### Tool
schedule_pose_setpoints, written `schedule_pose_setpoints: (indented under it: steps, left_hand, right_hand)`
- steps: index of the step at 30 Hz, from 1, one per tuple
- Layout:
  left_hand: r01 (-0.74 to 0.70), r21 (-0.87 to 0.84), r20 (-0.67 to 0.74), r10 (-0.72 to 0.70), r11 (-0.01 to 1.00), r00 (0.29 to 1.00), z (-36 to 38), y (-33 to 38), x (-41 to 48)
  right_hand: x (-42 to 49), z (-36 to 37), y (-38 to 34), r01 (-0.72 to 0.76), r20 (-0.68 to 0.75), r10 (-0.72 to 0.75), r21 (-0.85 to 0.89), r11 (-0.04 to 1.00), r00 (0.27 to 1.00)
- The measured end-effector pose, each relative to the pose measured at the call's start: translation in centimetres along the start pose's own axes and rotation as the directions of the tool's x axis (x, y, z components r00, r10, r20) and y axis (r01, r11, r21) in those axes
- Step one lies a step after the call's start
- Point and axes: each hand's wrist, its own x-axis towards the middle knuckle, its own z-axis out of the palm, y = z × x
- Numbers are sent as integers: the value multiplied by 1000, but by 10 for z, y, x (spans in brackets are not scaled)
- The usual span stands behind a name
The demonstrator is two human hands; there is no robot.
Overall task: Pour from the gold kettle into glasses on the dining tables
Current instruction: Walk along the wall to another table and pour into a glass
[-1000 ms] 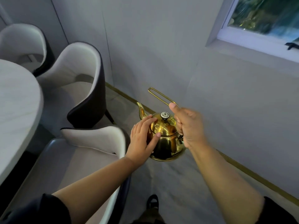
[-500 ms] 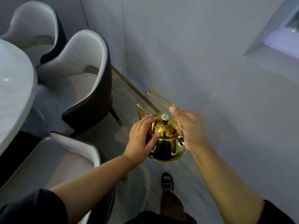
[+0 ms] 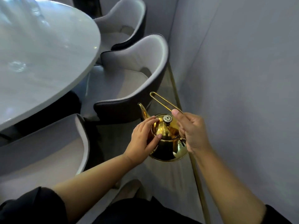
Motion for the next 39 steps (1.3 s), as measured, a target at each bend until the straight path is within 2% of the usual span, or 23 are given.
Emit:
schedule_pose_setpoints:
  steps: [7, 18, 23, 29, 34, 37, 39]
  left_hand:
    - [98, 6, -225, -94, 995, 970, -29, -40, 66]
    - [281, 12, -475, -242, 960, 846, -112, -87, 136]
    - [358, -30, -583, -307, 933, 752, -147, -107, 156]
    - [463, -36, -706, -351, 886, 616, -194, -130, 182]
    - [512, -100, -782, -385, 853, 490, -229, -150, 204]
    - [520, -117, -806, -387, 846, 448, -251, -159, 213]
    - [539, -118, -811, -394, 834, 432, -267, -166, 218]
  right_hand:
    - [111, 35, 8, -41, 226, 22, 80, 996, 974]
    - [244, 136, -4, -105, 500, 46, 91, 990, 865]
    - [292, 190, -8, -114, 634, 46, 67, 991, 772]
    - [345, 257, -15, -209, 789, 72, 73, 975, 610]
    - [390, 311, -16, -191, 865, 108, -14, 981, 489]
    - [407, 343, -20, -160, 889, 102, -33, 987, 447]
    - [415, 361, -21, -148, 888, 110, -48, 988, 447]
